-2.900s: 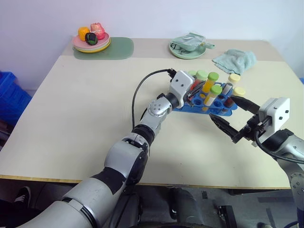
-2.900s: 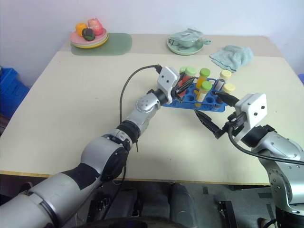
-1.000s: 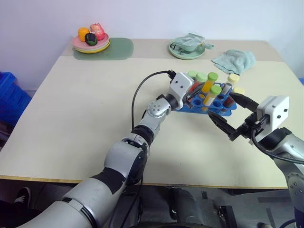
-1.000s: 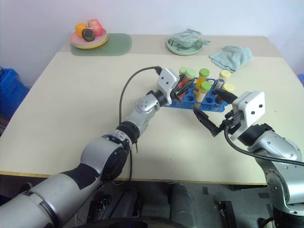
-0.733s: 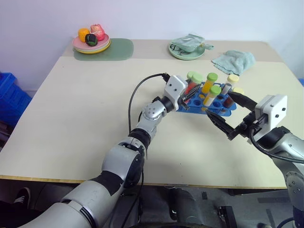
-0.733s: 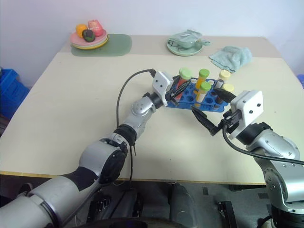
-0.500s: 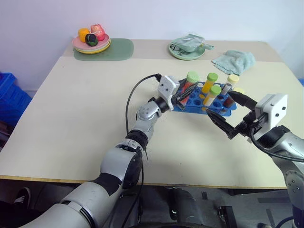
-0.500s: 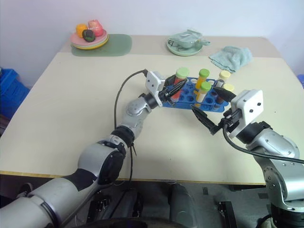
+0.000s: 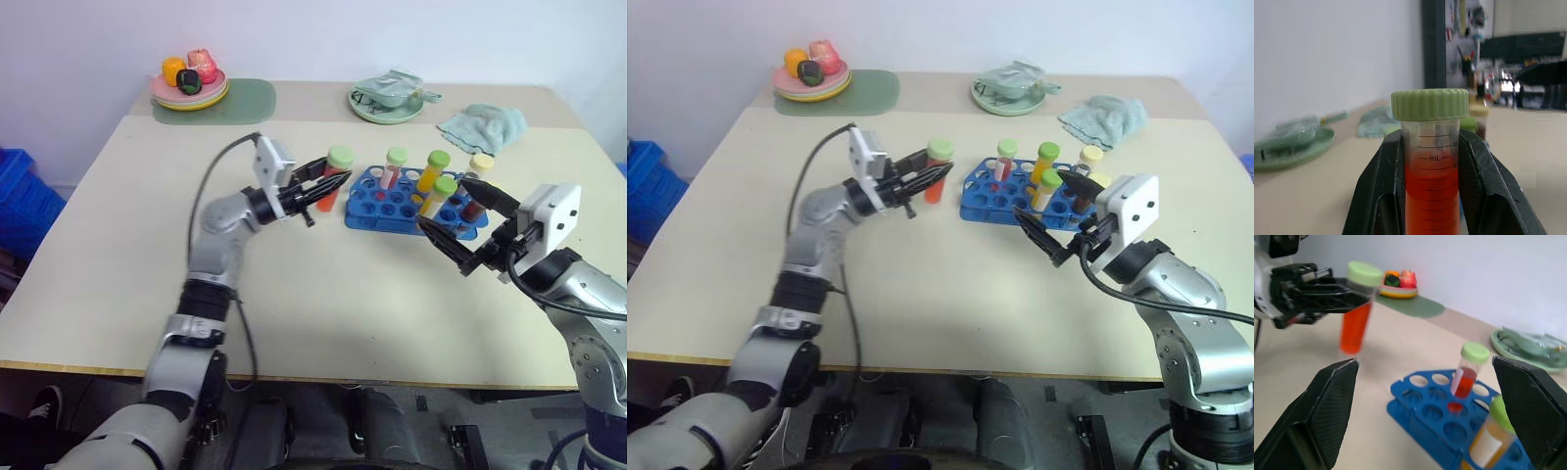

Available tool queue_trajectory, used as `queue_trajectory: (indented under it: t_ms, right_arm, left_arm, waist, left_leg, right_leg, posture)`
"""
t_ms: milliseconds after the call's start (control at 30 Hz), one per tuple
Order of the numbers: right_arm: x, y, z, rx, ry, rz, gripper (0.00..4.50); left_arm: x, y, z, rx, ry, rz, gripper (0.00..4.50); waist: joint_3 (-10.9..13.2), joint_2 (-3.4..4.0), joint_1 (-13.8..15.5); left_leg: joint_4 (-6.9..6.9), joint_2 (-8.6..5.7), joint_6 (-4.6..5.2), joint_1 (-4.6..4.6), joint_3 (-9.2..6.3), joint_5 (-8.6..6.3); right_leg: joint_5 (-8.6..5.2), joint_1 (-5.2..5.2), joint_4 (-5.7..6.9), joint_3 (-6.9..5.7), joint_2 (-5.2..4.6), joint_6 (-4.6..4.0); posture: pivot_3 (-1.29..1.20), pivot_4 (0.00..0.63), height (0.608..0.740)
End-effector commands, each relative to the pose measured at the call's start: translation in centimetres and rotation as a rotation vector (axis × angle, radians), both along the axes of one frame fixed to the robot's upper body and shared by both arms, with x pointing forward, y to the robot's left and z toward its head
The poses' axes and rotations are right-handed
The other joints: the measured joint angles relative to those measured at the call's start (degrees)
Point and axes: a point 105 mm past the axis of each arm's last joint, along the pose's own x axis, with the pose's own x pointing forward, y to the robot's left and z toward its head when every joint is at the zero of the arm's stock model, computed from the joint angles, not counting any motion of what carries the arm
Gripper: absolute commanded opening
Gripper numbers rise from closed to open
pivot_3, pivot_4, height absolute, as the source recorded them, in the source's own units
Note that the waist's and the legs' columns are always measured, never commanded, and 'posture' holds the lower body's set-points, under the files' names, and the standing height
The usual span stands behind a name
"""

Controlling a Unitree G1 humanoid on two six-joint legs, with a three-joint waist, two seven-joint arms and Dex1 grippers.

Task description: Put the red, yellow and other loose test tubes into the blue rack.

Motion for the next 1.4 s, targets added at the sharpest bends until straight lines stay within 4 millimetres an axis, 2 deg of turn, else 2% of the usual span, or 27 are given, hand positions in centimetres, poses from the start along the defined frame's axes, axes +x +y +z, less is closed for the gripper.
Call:
queue_trajectory:
  t_ms: [33,167,267,467,700,833,967,1067,1167,1367,1400]
  right_arm:
    - [-0.1,0.2,0.6,0.006,-0.041,0.016,4.5]
    - [0.0,0.5,0.5,0.013,-0.046,0.022,4.5]
    - [0.0,0.7,0.4,0.015,-0.048,0.026,4.5]
    - [-0.2,0.7,0.3,0.017,-0.05,0.019,4.5]
    - [-0.2,1.0,0.1,0.025,-0.051,0.02,4.5]
    - [-0.3,1.4,-0.1,0.042,-0.042,0.029,4.5]
    - [-2.5,2.3,-1.3,-0.002,0.051,0.157,4.5]
    - [-4.2,2.8,-2.3,-0.101,0.1,0.263,4.5]
    - [-5.2,3.2,-3.2,-0.184,0.13,0.336,4.5]
    - [-4.2,2.7,-3.4,-0.16,0.109,0.312,4.5]
    - [-4.2,2.8,-3.5,-0.151,0.109,0.312,4.5]
  left_arm:
    - [-0.6,1.3,-1.9,0.206,0.094,0.001,1.01]
    - [0.0,3.4,-3.2,0.284,0.232,0.07,1.01]
    - [-0.2,4.3,-4.4,0.36,0.354,0.068,1.01]
    - [-0.1,5.3,-4.9,0.422,0.454,0.078,1.01]
    - [-0.4,6.9,-6.3,0.531,0.511,0.061,1.01]
    - [-1.4,7.7,-7.6,0.599,0.577,0.019,1.01]
    - [-0.9,8.4,-7.9,0.658,0.543,0.035,1.01]
    - [-0.5,8.6,-8.0,0.67,0.539,0.043,1.01]
    - [-0.3,8.8,-8.3,0.674,0.56,0.055,1.01]
    - [-0.2,9.0,-9.4,0.711,0.639,0.046,1.01]
    - [0.1,9.0,-9.2,0.717,0.621,0.063,1.41]
  waist:
    - [0.0,0.0,-0.1]
    - [0.0,0.0,0.1]
    - [0.0,0.0,0.0]
    - [0.0,0.01,-0.2]
    - [0.0,0.02,-0.6]
    - [0.0,0.02,-1.6]
    - [0.0,0.05,-1.6]
    - [0.0,0.06,-1.8]
    - [0.0,0.06,-1.8]
    - [0.0,0.07,-1.8]
    - [0.0,0.08,-1.8]
  left_leg:
    - [-0.02,0.0,0.0,0.01,-0.01,0.0]
    - [0.0,0.0,0.0,-0.02,-0.01,0.0]
    - [0.02,-0.03,0.0,-0.06,-0.05,0.0]
    - [-0.03,-0.02,0.0,-0.02,-0.03,0.0]
    - [-0.05,0.01,0.0,-0.01,-0.02,0.0]
    - [-0.08,0.04,0.0,0.01,-0.03,0.0]
    - [-0.22,0.07,0.05,0.23,-0.24,-0.04]
    - [-0.31,0.12,0.15,0.42,-0.25,-0.09]
    - [-0.3,0.13,0.65,0.66,-0.27,-0.37]
    - [-0.27,0.19,0.63,0.69,-0.26,-0.37]
    - [-0.27,0.18,0.63,0.69,-0.25,-0.37]
  right_leg:
    - [0.0,0.0,0.0,0.0,0.01,0.0]
    - [0.0,0.0,0.0,0.0,0.01,0.0]
    - [0.0,-0.01,0.0,0.0,0.01,0.0]
    - [0.0,-0.02,0.0,0.0,0.04,0.0]
    - [0.0,-0.04,0.0,0.02,0.09,-0.01]
    - [-0.01,-0.04,0.01,0.03,0.13,-0.01]
    - [-0.01,-0.08,0.01,0.35,0.45,-0.01]
    - [-0.01,-0.04,0.01,0.58,0.64,-0.02]
    - [-0.01,0.06,-0.03,0.74,0.76,-0.02]
    - [-0.02,0.05,-0.01,0.77,0.83,-0.03]
    - [-0.02,0.05,-0.01,0.77,0.83,-0.03]
  posture:
    - [0.0,0.15,0.74]
    - [0.0,0.15,0.74]
    - [0.0,0.15,0.74]
    - [0.0,0.15,0.74]
    - [0.0,0.15,0.74]
    - [0.0,0.15,0.74]
    - [0.0,0.15,0.74]
    - [0.0,0.15,0.74]
    - [0.0,0.15,0.74]
    - [0.0,0.15,0.74]
    - [0.0,0.15,0.74]
